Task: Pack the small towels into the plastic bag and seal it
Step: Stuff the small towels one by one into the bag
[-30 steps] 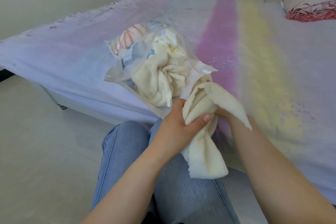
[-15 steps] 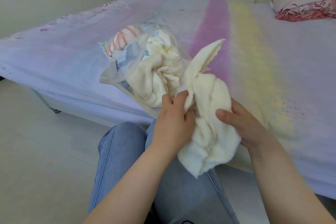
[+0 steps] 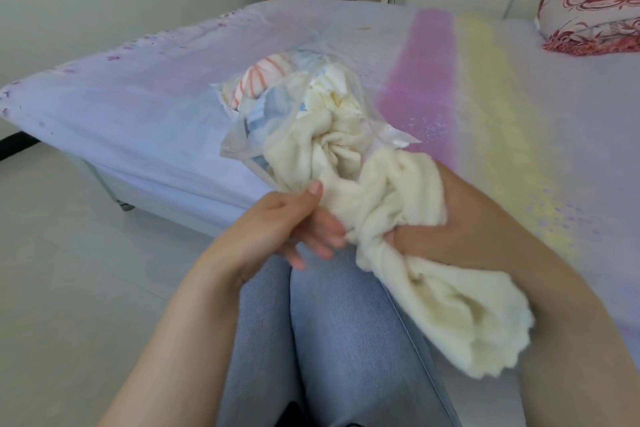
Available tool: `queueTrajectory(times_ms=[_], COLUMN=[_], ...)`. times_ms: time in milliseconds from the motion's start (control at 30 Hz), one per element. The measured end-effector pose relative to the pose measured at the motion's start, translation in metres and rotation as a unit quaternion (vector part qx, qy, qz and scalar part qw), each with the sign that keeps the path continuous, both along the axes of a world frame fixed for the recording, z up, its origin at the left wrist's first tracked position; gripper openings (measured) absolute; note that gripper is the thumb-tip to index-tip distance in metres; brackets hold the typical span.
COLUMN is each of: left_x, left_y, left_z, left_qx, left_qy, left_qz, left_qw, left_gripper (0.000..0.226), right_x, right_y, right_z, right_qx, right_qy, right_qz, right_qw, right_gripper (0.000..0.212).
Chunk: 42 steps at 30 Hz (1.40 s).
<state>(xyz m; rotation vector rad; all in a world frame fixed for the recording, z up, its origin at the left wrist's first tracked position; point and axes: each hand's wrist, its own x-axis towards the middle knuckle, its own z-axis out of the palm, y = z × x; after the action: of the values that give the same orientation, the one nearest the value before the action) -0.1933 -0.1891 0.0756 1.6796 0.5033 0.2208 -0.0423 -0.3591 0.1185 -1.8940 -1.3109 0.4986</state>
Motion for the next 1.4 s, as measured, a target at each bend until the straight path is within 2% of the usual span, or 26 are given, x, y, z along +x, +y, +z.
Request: queueTrajectory(times_ms=[67, 133, 200, 267, 333, 400, 467, 567, 633, 700, 833, 867, 933, 967, 1067, 1167, 1233, 1300, 1400], left_x=[-0.010, -0.008, 0.002, 0.013, 0.024, 0.030, 0.030, 0.031, 0.034, 0.037, 0.038, 0.037, 0.036, 0.035, 0.035, 0.035, 0.033, 0.033, 0.035], left_y=[0.011, 0.022, 0.027, 0.028, 0.026, 0.023, 0.022, 0.016, 0.012, 0.011, 0.021, 0.023, 0.028, 0.030, 0.031, 0.030, 0.030, 0.030, 0.025], left_z=[-0.007, -0.024, -0.040, -0.050, -0.056, -0.059, -0.064, -0.070, -0.070, -0.071, -0.075, -0.073, -0.069, -0.067, -0.068, -0.073, -0.072, -0.069, -0.068], left_qx=[0.057, 0.124, 0.178, 0.193, 0.205, 0.220, 0.228, 0.233, 0.241, 0.236, 0.183, 0.176, 0.165, 0.164, 0.143, 0.083, 0.068, 0.072, 0.078], left_qy=[0.119, 0.211, 0.210, 0.160, 0.116, 0.086, 0.063, 0.038, 0.024, 0.015, -0.002, -0.007, -0.018, -0.022, -0.038, -0.071, -0.079, -0.071, -0.061], left_qz=[-0.006, 0.040, 0.118, 0.187, 0.242, 0.278, 0.289, 0.283, 0.281, 0.277, 0.307, 0.316, 0.323, 0.319, 0.304, 0.311, 0.318, 0.327, 0.337], left_qw=[0.991, 0.969, 0.954, 0.950, 0.941, 0.931, 0.928, 0.929, 0.929, 0.931, 0.934, 0.932, 0.932, 0.933, 0.941, 0.944, 0.942, 0.939, 0.936], left_gripper=[0.071, 0.079, 0.084, 0.065, 0.040, 0.046, 0.052, 0.049, 0.047, 0.049, 0.053, 0.053, 0.053, 0.052, 0.043, 0.031, 0.023, 0.022, 0.030], right_x=[-0.001, 0.001, 0.006, 0.010, 0.007, 0.007, 0.015, 0.025, 0.028, 0.031, 0.016, 0.011, 0.006, 0.004, 0.006, 0.021, 0.034, 0.046, 0.049], right_y=[0.005, 0.026, 0.061, 0.103, 0.137, 0.161, 0.174, 0.189, 0.208, 0.227, 0.232, 0.226, 0.209, 0.197, 0.173, 0.172, 0.180, 0.192, 0.215], right_z=[0.015, 0.019, 0.008, -0.010, -0.026, -0.044, -0.058, -0.060, -0.054, -0.051, -0.052, -0.051, -0.047, -0.044, -0.040, -0.045, -0.049, -0.053, -0.058], right_qx=[0.038, 0.108, 0.154, 0.153, 0.150, 0.108, 0.021, -0.050, -0.046, -0.027, -0.006, 0.002, -0.003, -0.024, -0.061, -0.032, -0.053, -0.094, -0.169], right_qy=[0.057, 0.116, 0.126, 0.039, -0.075, -0.196, -0.321, -0.406, -0.389, -0.327, -0.278, -0.237, -0.173, -0.194, -0.268, -0.263, -0.250, -0.261, -0.323], right_qz=[0.040, 0.047, -0.015, -0.102, -0.142, -0.150, -0.184, -0.225, -0.227, -0.227, -0.169, -0.136, -0.059, -0.029, 0.025, 0.090, 0.128, 0.131, 0.075], right_qw=[0.997, 0.986, 0.980, 0.982, 0.976, 0.963, 0.929, 0.884, 0.892, 0.917, 0.946, 0.962, 0.983, 0.980, 0.961, 0.960, 0.958, 0.952, 0.928], right_gripper=[0.053, 0.042, 0.054, 0.066, 0.065, 0.073, 0.080, 0.081, 0.081, 0.086, 0.095, 0.093, 0.074, 0.068, 0.081, 0.076, 0.068, 0.071, 0.086])
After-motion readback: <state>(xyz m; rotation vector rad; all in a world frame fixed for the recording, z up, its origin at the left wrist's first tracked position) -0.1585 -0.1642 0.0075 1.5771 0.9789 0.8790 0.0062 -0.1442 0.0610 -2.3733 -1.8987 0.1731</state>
